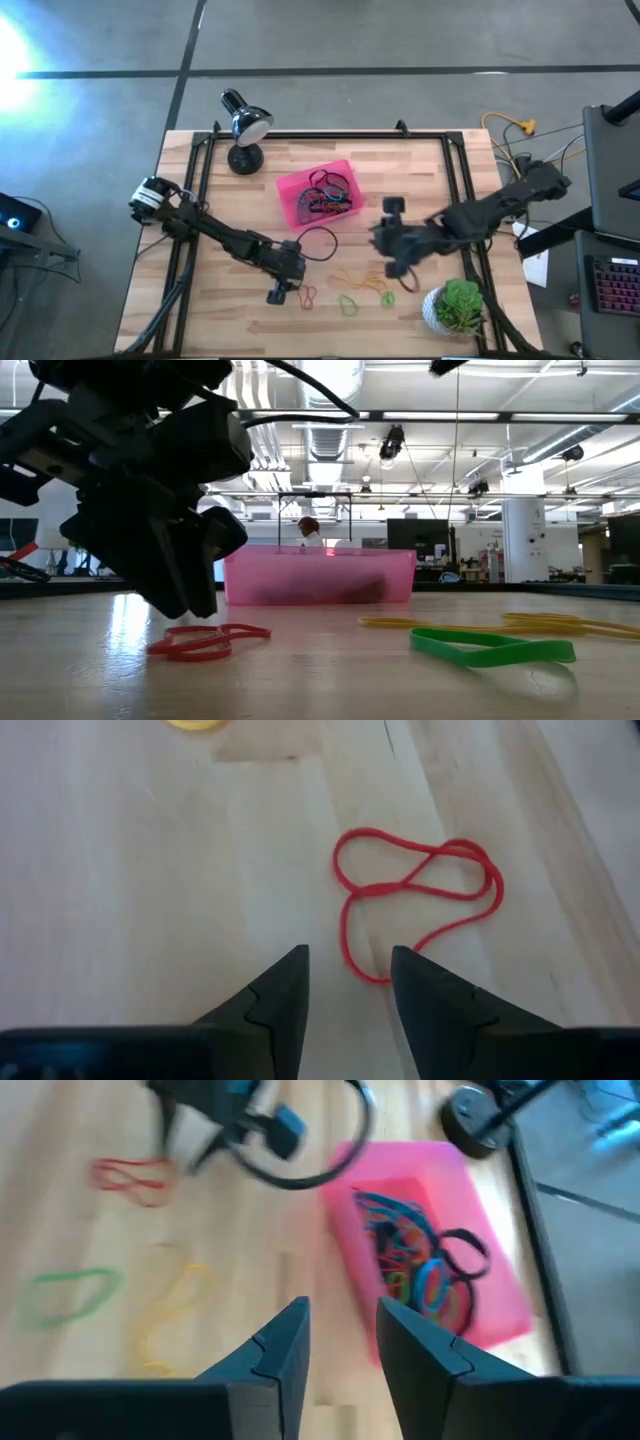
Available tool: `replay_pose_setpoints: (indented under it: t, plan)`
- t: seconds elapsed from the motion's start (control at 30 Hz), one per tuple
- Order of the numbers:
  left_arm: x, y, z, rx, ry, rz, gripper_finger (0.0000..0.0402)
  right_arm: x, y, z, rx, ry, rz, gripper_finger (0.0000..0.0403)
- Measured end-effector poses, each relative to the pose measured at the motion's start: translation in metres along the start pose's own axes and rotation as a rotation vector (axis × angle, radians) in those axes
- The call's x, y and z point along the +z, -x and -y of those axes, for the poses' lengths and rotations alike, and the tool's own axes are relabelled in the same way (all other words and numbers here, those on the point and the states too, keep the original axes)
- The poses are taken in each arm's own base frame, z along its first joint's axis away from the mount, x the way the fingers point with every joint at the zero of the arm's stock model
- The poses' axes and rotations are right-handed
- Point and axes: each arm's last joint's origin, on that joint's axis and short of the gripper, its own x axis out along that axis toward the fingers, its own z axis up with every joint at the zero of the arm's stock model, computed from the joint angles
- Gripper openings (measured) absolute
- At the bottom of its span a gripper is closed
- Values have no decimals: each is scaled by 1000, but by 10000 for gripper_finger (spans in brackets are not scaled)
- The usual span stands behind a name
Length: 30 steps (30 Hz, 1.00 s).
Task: Pick and place rubber bands into bin
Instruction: Put the red rubber band into the red bin
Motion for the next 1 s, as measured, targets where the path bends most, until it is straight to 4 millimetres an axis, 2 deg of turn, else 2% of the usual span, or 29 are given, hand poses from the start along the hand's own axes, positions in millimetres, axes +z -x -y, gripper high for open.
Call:
replay_pose_setpoints:
  t: [0.2, 0.47, 0.73, 1.0]
  plan:
    - [5, 0, 2, -31, -13, 53, 128, -23, 26, -31, 40, -13, 78, 96]
    - [11, 0, 4, -56, -40, 122, 128, -57, 30, -66, -14, -30, 118, 84]
    - [12, 0, 5, -29, -226, 156, 128, -78, 24, -82, -7, -69, 139, 71]
    - [12, -2, 4, -25, -281, 167, 128, -86, 22, -88, 11, -92, 143, 70]
